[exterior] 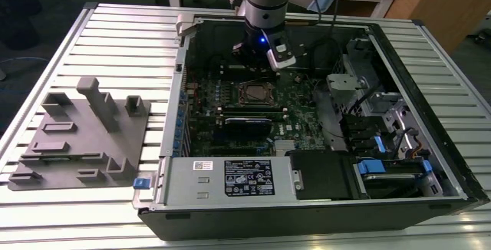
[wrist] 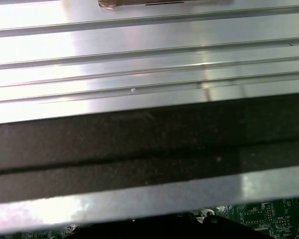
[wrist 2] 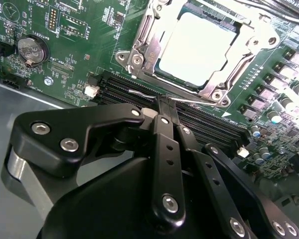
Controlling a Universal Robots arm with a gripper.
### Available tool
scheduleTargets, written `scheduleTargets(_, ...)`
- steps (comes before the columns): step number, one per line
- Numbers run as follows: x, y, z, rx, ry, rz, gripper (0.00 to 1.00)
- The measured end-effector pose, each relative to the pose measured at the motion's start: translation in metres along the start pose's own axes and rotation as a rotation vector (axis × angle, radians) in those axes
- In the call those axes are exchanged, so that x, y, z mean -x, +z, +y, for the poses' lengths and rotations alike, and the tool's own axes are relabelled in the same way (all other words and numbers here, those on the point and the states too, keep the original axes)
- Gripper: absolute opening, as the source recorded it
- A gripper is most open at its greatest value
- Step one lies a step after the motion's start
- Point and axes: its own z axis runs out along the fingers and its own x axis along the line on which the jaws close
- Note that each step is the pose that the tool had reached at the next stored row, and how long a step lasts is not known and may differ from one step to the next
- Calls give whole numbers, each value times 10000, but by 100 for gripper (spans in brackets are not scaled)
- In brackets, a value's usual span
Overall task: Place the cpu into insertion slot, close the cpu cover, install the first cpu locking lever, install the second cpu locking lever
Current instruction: 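Install the first cpu locking lever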
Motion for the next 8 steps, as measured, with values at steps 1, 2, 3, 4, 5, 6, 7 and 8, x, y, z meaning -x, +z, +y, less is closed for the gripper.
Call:
scheduleTargets(1,0,0,0,0,17,-3,11)
scheduleTargets(2,0,0,1,-1,37,-5,11)
scheduleTargets(3,0,0,1,-3,58,-8,11)
scheduleTargets(4,0,0,2,-4,82,-12,11)
scheduleTargets(5,-1,1,2,-5,109,-15,11)
scheduleTargets(6,-1,1,3,-6,137,-19,11)
scheduleTargets(7,-1,1,3,-8,167,-23,11)
scheduleTargets(8,-1,1,3,-9,199,-28,11)
